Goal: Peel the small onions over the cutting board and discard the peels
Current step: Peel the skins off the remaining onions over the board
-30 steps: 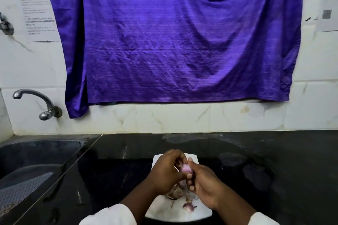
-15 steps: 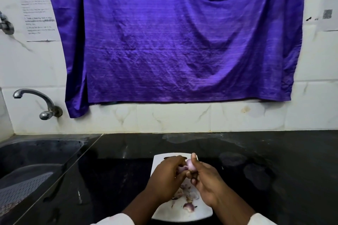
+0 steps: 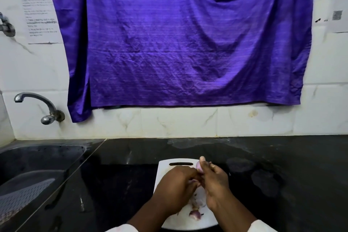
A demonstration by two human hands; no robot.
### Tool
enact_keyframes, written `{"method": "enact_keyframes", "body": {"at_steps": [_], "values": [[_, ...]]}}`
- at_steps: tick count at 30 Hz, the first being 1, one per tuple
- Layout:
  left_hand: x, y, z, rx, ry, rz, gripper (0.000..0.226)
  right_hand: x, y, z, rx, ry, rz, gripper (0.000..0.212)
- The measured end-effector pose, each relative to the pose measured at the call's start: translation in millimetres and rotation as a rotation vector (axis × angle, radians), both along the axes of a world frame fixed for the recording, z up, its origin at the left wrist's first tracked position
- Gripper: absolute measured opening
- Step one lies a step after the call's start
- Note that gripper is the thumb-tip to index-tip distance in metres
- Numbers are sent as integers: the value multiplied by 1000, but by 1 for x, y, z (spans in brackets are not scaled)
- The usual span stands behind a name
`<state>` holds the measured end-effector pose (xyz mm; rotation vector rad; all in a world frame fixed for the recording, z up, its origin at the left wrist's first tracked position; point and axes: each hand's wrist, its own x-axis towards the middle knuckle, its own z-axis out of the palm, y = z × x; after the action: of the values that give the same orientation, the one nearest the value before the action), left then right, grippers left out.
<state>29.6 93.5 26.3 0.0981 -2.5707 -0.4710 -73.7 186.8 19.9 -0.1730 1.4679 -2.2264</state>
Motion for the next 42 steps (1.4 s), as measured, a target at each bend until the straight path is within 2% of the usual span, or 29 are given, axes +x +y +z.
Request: {"method": "enact_keyframes", "body": {"at_steps": [5,7,10,13,25,28,34,38,42], "values": [[1,-22,-9,-135,-62,265,42,-2,13,5,29,101,152,23],[3,-29,-8,-199,-40,299,48,-2,18,3,57,154,260,29],[5,-29,-3,-169,68,241,29,-1,22,1,110,195,287,31],[6,-25,1,-165,132,138,33,1,19,-2,112,198,250,26],[1,-25,-1,-376,155,42,12,5,21,6,265,287,306,27],[0,-22,-1,-336,153,65,9,4,20,6,297,323,326,24],[-1,-11,3,-171,141,124,25,1,21,3,379,516,354,19],[2,-9,8,-10,98,116,16,0,26,8,379,738,382,23],[6,-11,15,169,78,62,12,-5,31,15,353,820,478,20]]}}
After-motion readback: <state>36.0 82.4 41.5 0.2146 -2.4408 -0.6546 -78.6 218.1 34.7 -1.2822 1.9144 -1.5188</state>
